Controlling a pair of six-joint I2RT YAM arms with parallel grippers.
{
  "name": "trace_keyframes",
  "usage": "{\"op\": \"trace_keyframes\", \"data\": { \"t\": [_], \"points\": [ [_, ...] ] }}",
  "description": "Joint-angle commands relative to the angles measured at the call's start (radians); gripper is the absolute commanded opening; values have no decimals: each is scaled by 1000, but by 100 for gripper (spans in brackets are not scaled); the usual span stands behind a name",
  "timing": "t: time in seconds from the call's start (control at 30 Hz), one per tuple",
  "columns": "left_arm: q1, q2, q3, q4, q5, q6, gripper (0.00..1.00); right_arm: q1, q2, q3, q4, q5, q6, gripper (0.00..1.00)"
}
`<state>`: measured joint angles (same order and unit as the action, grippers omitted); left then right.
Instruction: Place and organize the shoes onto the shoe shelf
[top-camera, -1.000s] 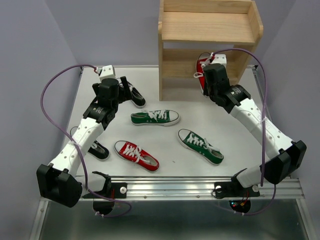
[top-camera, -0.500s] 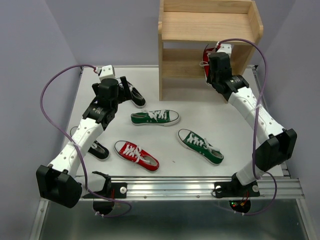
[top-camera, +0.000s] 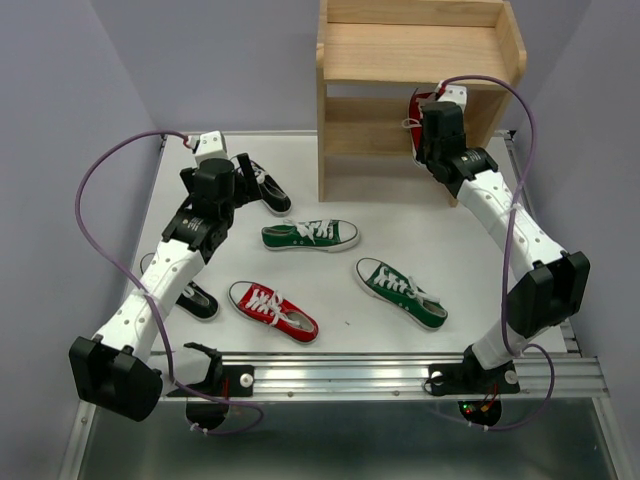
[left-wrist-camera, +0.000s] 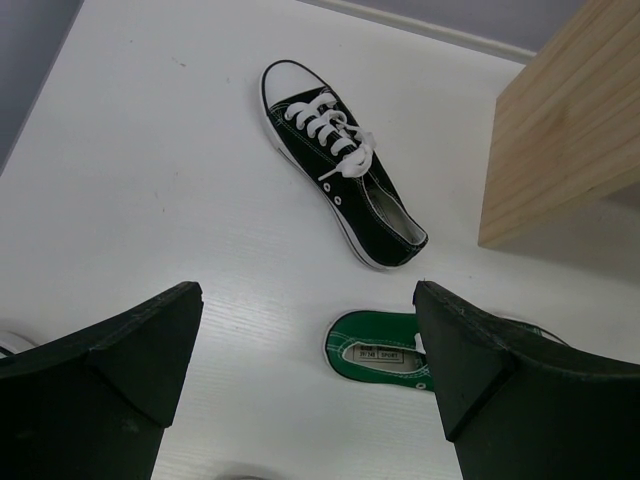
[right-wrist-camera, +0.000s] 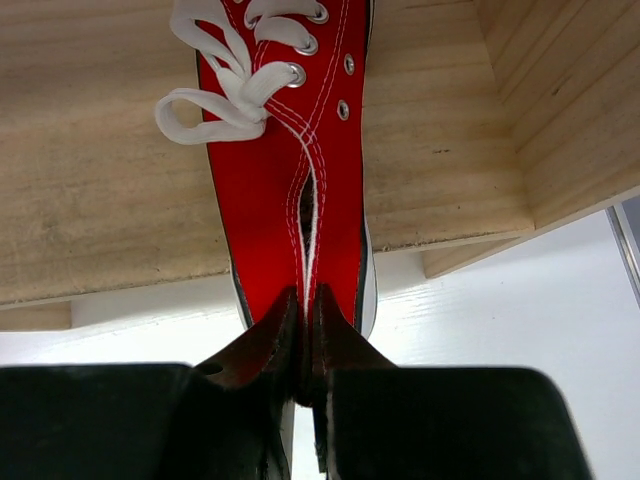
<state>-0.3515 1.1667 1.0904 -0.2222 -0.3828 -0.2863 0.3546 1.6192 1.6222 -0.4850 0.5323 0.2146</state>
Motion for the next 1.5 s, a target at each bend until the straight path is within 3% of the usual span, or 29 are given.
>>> {"op": "trace_keyframes", "data": {
  "t": [0.0,0.9,0.97,1.0,1.13,1.2,1.23,1.33,1.47],
  "points": [
    [-1,-36,-11,12,-28,12,99,-11,-13,33,171,5,19,1],
    [-3,-47,-17,3,-37,13,99,-11,-2,16,204,-58,42,1],
    [-3,-45,-17,4,-37,15,99,-11,-2,13,203,-61,46,12],
    [-3,-42,-15,3,-37,15,99,-11,-5,10,203,-69,48,32],
    [-3,-36,-9,1,-36,15,99,-11,-16,13,186,-92,46,60],
    [-3,-38,-4,1,-36,15,99,-11,-27,16,171,-98,46,66],
    [-3,-38,-4,3,-34,15,99,-11,-34,13,161,-98,49,75],
    [-3,-36,0,1,-33,13,99,-11,-87,-16,140,-110,60,83],
    [-3,-42,-1,6,-36,15,99,-11,-194,-88,109,-184,65,87]
  ]
}}
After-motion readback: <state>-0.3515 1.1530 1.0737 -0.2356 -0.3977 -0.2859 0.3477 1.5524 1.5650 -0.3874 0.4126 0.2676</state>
